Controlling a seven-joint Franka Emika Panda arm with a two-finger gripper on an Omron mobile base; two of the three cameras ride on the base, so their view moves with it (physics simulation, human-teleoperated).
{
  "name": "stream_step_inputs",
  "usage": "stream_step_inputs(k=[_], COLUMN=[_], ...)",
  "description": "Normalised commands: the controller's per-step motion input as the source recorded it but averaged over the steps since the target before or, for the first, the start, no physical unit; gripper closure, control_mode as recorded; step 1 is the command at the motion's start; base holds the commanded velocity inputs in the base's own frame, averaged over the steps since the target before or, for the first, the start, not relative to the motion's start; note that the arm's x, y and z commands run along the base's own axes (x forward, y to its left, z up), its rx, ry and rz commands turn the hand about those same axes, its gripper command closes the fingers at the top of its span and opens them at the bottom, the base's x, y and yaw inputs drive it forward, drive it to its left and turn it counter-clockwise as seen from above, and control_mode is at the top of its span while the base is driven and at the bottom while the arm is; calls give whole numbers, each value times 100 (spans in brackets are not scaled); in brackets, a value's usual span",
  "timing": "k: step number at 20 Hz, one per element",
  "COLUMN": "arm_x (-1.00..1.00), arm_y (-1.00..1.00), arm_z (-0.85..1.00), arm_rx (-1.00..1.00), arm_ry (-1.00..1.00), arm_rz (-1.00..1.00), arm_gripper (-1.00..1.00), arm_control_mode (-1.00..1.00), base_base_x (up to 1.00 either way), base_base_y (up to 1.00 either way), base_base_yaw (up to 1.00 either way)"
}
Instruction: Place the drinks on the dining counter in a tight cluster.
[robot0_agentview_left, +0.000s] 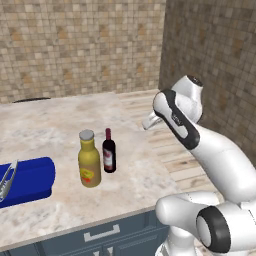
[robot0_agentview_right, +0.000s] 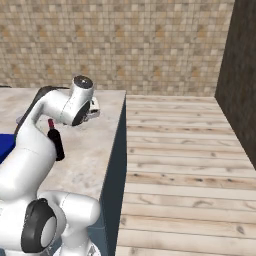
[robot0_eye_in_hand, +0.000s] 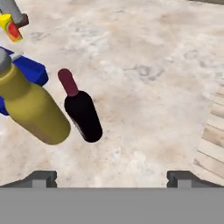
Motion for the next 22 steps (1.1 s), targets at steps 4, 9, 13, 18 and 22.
stream_step_inputs(k=[4, 9, 13, 18, 22], arm_x=[-70, -91, -40, -9, -4], arm_y=[-21, -24, -9, -61, -40], arm_z=[-23, -39, -14, 3, 40], arm_rx=[-8, -1, 0, 0, 0], arm_ry=[24, 11, -5, 0, 0], arm_rz=[-41, -48, -27, -22, -18], arm_gripper=[-100, -100, -100, -100, -100], arm_control_mode=[-100, -100, -100, -100, -100], base_base_x=[0, 0, 0, 0, 0], base_base_y=[0, 0, 0, 0, 0], base_base_yaw=[0, 0, 0, 0, 0])
